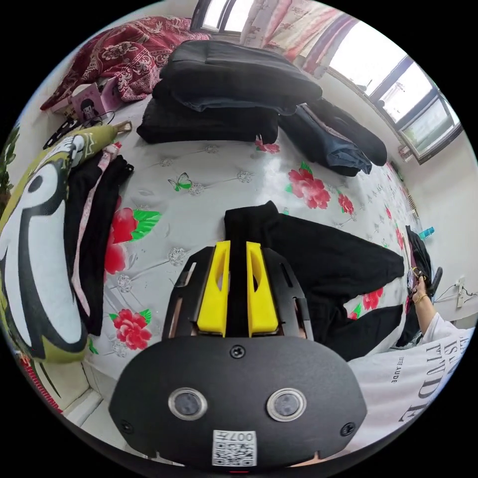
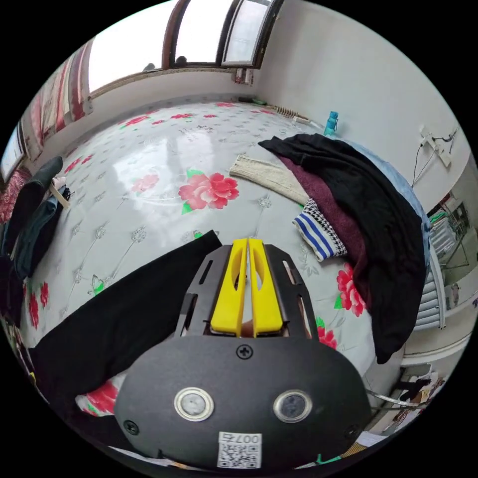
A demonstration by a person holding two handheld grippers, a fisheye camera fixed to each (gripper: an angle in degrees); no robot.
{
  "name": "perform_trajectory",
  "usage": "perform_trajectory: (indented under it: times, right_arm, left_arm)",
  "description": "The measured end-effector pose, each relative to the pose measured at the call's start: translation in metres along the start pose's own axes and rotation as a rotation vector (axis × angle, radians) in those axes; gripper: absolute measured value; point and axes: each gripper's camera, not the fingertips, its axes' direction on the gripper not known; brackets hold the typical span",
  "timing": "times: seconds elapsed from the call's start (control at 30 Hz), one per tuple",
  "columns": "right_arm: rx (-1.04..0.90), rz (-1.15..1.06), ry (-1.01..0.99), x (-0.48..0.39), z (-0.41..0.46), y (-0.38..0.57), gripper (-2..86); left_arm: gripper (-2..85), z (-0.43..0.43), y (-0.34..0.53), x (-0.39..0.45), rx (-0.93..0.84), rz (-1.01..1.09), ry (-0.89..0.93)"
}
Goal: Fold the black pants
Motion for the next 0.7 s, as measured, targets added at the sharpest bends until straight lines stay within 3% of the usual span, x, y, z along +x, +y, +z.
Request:
perform_trajectory:
  times: [0.13,0.33,0.6,0.7]
  right_arm:
    - [-0.053,-0.170,-0.239,-0.023,-0.039,0.067,-0.3]
    - [-0.168,-0.528,-0.417,-0.113,-0.080,0.186,-0.3]
    - [-0.294,-0.705,-0.578,-0.175,-0.105,0.263,-0.2]
    - [-0.302,-0.724,-0.595,-0.181,-0.110,0.271,-0.2]
  left_arm:
    - [5.7,-0.030,0.056,-0.035,-0.012,-0.053,0.006]
    - [6.0,-0.040,0.155,-0.103,-0.096,-0.260,0.192]
    - [7.0,0.025,0.194,-0.166,-0.082,-0.534,0.877]
    - [5.2,0.053,0.188,-0.172,-0.081,-0.599,1.030]
